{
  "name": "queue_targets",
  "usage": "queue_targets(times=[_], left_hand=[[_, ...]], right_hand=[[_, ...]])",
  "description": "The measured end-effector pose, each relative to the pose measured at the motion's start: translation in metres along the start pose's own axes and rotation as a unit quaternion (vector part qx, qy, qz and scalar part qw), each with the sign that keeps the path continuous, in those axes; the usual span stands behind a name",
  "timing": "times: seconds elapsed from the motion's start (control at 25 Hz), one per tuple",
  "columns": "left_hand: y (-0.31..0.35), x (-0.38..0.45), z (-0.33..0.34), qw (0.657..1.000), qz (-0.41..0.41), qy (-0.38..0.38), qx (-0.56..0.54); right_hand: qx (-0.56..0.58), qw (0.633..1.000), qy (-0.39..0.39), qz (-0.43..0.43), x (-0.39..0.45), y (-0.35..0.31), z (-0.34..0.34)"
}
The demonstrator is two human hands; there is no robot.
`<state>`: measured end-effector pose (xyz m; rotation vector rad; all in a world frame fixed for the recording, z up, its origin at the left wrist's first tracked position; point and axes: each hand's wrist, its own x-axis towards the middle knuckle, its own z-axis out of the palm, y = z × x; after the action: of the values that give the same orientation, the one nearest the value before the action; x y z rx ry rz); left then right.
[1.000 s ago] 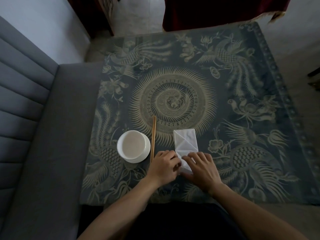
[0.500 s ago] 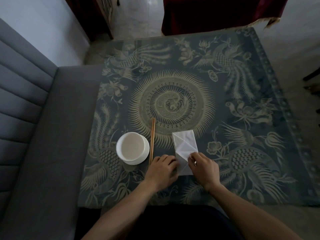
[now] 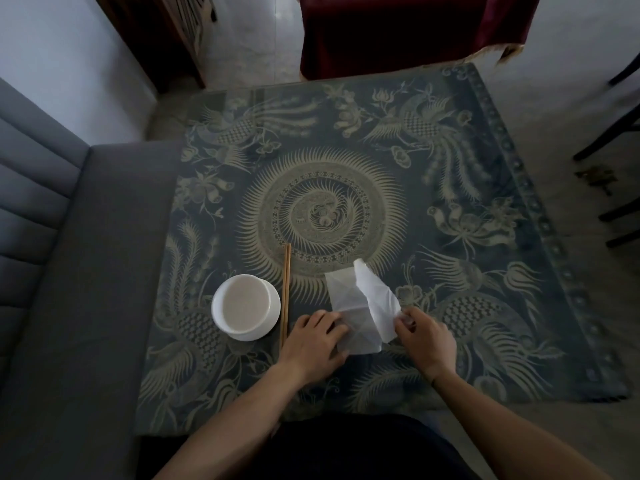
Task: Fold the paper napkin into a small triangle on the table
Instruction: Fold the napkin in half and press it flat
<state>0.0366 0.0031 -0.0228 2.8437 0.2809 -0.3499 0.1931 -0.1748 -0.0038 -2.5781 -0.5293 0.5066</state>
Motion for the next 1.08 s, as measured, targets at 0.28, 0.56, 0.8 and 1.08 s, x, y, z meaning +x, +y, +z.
queue_targets(times=[0.28,0.56,0.8,1.08], left_hand=[[-0.002,-0.002,0.000,1.000,-0.009,0.028,-0.005],[-0.004,-0.007,0.000,0.997,-0.025,0.066,-0.013],[-0.003,0.001,-0.007,0.992,-0.032,0.117,-0.034],[0.033,0.052,0.000,0.986,-0.061,0.128,-0.085]], right_hand=[[-0.033,0.993,-0.084,0.074,0.005,0.031,-0.014],[-0.044,0.975,-0.208,0.061,0.020,0.036,-0.021],[-0.165,0.984,-0.021,-0.057,0.027,0.016,-0.028],[-0.192,0.935,-0.025,-0.296,0.039,-0.015,0.027]])
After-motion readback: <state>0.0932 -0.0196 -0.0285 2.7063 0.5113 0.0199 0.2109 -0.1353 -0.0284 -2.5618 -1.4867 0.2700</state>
